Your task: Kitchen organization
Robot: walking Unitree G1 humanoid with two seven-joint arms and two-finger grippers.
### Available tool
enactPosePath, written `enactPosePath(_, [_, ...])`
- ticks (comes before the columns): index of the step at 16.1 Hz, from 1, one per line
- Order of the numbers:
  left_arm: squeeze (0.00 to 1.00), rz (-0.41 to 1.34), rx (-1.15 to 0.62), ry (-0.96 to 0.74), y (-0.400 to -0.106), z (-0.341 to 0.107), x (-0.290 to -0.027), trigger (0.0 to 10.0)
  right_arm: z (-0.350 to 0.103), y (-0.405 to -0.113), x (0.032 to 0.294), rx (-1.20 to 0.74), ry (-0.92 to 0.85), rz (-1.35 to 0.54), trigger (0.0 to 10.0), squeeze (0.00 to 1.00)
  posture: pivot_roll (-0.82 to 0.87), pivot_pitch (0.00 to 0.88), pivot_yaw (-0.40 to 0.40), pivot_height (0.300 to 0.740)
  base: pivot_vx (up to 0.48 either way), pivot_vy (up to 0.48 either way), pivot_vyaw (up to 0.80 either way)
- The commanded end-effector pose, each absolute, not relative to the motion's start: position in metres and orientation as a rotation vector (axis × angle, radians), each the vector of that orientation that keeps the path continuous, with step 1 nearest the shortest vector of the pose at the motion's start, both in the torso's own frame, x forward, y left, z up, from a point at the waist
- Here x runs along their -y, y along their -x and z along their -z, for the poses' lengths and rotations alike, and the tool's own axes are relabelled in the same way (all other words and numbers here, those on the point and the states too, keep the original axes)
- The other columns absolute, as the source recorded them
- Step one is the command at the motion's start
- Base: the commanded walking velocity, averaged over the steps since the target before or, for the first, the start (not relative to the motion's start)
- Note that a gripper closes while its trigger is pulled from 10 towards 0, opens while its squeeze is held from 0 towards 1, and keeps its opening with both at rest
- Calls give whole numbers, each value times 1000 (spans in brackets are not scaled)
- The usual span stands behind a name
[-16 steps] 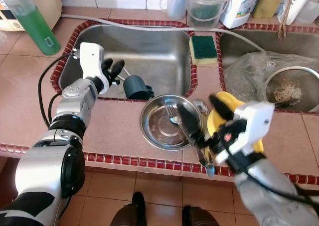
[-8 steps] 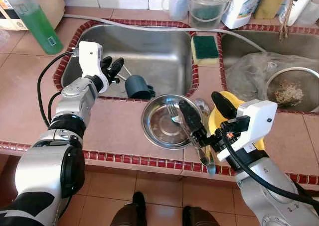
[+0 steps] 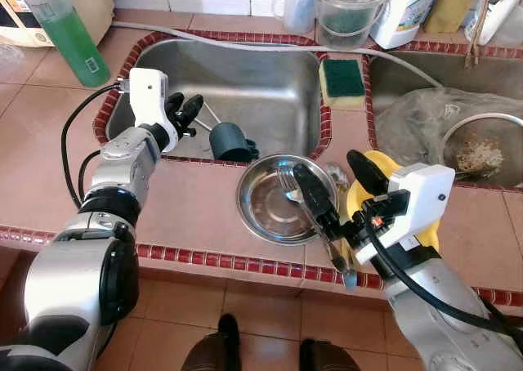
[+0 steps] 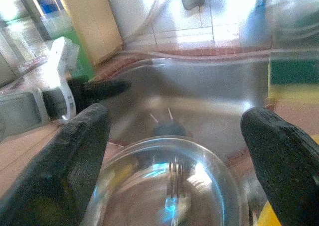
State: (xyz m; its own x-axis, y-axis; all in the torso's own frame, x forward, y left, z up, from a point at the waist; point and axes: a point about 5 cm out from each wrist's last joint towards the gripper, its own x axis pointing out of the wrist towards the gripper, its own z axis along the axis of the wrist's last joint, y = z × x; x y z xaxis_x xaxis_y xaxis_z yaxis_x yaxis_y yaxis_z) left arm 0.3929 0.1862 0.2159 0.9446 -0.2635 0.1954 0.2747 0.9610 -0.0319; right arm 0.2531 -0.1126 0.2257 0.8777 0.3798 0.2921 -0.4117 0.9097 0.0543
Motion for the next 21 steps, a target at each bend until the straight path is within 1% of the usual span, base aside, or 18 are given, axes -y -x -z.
enactPosePath(1, [0, 302, 470, 43, -360, -253, -175, 10000, -250, -283, 138, 485, -23, -235, 10000, 0, -157, 0, 37, 740, 0, 0, 0])
enactPosePath(2, [0, 308, 508, 28, -349, -255, -174, 10000, -253, -289, 142, 511, -9, -207, 10000, 0, -156, 0, 37, 740, 0, 0, 0])
enactPosePath(5, [0, 317, 490, 24, -350, -251, -173, 10000, -249, -287, 141, 498, -14, -212, 10000, 0, -159, 0, 42, 740, 0, 0, 0])
enactPosePath(8, [0, 319, 470, 30, -336, -256, -167, 10000, -246, -295, 142, 558, -14, -196, 10000, 0, -163, 0, 49, 740, 0, 0, 0])
enactPosePath(14, [0, 368, 416, -20, -333, -247, -158, 10000, -232, -295, 147, 538, -3, -178, 10000, 0, -170, 0, 59, 740, 0, 0, 0])
enactPosePath(19, [0, 386, 383, -45, -330, -240, -158, 10000, -219, -291, 148, 515, 0, -170, 10000, 0, -171, 0, 71, 740, 0, 0, 0])
enactPosePath(21, [0, 406, 358, -38, -326, -231, -157, 10000, -203, -287, 147, 482, 25, -179, 10000, 0, -171, 0, 78, 740, 0, 0, 0])
